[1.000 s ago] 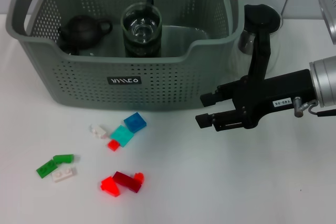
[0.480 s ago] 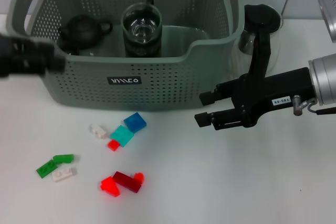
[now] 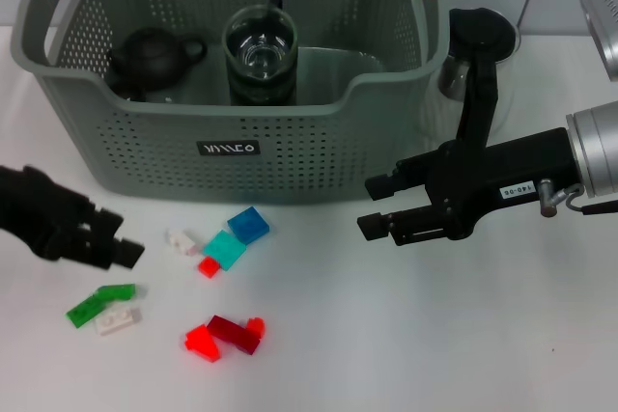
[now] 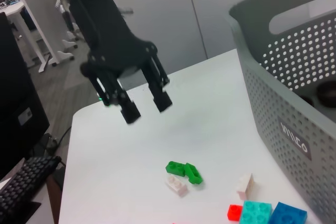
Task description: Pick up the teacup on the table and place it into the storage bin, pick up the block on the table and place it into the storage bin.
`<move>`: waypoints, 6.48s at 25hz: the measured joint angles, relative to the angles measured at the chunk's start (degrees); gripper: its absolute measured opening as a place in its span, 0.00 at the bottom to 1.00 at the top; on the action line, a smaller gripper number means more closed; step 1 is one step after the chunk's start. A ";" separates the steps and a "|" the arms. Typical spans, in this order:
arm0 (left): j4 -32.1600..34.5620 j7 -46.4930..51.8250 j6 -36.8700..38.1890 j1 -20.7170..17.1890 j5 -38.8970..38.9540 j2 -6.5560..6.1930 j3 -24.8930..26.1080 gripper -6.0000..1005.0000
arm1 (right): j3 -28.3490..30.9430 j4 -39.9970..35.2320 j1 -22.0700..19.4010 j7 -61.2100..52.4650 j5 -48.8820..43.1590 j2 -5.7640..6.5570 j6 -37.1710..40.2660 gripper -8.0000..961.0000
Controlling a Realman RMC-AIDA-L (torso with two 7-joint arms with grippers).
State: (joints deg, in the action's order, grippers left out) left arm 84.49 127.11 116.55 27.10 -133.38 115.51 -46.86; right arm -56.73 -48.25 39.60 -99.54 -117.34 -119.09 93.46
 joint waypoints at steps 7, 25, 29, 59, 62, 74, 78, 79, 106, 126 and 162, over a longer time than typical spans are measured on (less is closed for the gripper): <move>-0.13 -0.85 -1.48 1.37 -10.78 2.79 -3.91 0.54 | 0.27 0.00 -0.02 0.32 0.02 0.00 0.04 0.64; 6.41 -5.62 -11.56 -2.10 -22.31 8.61 -11.67 0.54 | 0.30 0.00 -0.01 0.25 0.00 -0.09 -0.45 0.64; 6.07 -5.64 -14.20 -2.94 -24.65 8.62 -13.94 0.54 | 0.31 0.00 0.04 0.26 0.01 -0.09 -0.56 0.64; -0.28 -2.10 -24.95 -4.87 -30.36 8.72 -28.27 0.54 | 0.31 0.00 0.01 -0.04 0.00 -0.08 -0.64 0.64; -0.64 -1.93 -25.46 -4.82 -30.36 8.68 -28.29 0.54 | 0.31 0.00 -0.01 -0.04 -0.06 -0.09 -0.55 0.64; -2.90 -1.58 -27.58 -4.53 -30.36 8.61 -29.34 0.53 | 0.31 0.00 -0.32 0.01 -0.09 -0.09 -0.45 0.64; -3.54 -1.54 -27.74 -4.38 -30.36 8.60 -29.61 0.53 | 0.31 0.00 -0.39 0.00 -0.09 -0.09 -0.36 0.64; -3.62 -1.52 -27.82 -4.38 -30.36 8.59 -29.63 0.53 | 0.31 0.00 -0.42 -0.02 -0.09 -0.09 -0.36 0.64; -1.08 1.18 -28.66 -4.34 -30.42 8.35 -29.23 0.53 | 0.31 0.53 -1.03 0.07 -0.07 0.00 -0.21 0.64; -4.20 1.22 -28.49 -4.07 -30.45 8.27 -29.61 0.45 | 0.31 0.53 -1.03 0.39 0.01 0.00 -0.22 0.64; -4.61 3.74 -26.10 -1.49 -30.37 7.18 -26.03 0.12 | 0.31 1.32 -1.10 0.41 0.08 0.17 -0.08 0.64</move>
State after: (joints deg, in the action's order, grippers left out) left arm 79.88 130.84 90.45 25.61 -163.76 122.69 -72.89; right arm -56.42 -46.93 38.49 -99.13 -117.26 -118.92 93.38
